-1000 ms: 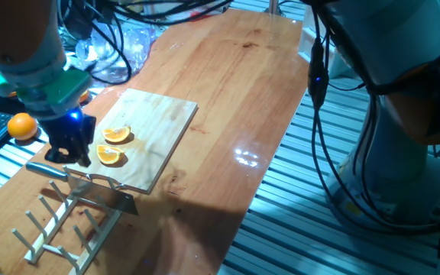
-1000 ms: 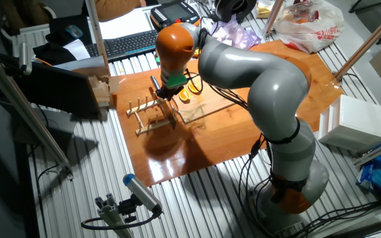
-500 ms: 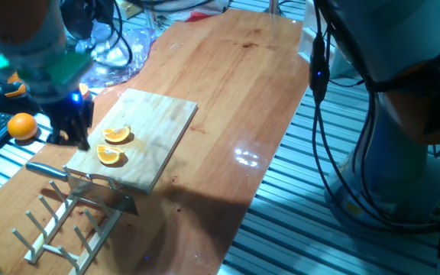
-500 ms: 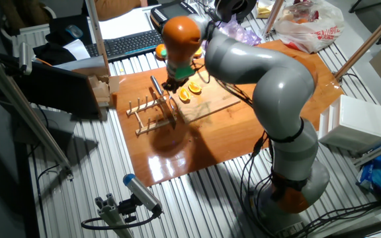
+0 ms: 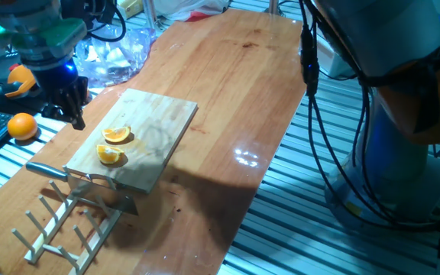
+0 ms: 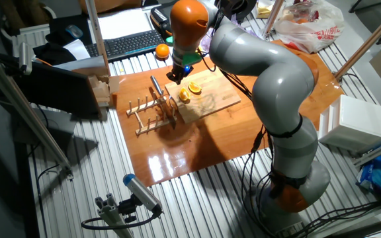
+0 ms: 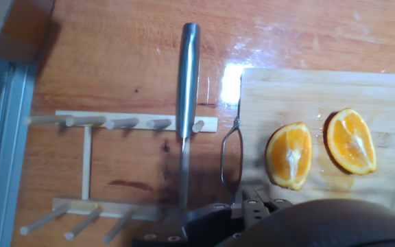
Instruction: Chop the orange
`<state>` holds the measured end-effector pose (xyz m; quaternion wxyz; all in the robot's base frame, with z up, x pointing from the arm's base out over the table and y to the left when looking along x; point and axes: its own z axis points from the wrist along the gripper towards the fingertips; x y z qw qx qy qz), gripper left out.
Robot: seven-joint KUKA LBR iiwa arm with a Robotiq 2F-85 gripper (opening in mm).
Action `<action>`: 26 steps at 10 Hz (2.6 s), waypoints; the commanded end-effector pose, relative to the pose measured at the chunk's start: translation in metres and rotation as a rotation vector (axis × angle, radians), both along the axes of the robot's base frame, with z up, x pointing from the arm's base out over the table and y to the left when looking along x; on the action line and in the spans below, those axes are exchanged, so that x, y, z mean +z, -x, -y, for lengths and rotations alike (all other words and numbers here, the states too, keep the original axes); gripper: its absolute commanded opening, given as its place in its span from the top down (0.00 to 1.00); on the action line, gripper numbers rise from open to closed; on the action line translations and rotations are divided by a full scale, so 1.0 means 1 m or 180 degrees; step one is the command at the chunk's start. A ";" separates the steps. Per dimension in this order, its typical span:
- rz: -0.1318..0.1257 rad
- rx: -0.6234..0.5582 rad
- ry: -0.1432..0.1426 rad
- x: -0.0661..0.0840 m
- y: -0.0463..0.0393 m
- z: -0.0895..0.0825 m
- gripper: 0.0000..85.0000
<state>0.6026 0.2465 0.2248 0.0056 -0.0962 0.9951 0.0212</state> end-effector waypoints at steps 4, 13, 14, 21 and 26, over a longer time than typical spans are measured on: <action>-0.0007 -0.0006 0.0059 0.000 0.0000 -0.001 1.00; -0.0018 -0.0025 -0.0009 -0.003 -0.0025 -0.001 1.00; -0.0023 -0.0025 -0.0009 -0.003 -0.0027 -0.001 1.00; -0.0042 -0.0019 -0.0024 -0.003 -0.0023 -0.001 1.00; -0.0037 -0.0014 -0.0038 -0.004 -0.0012 -0.003 1.00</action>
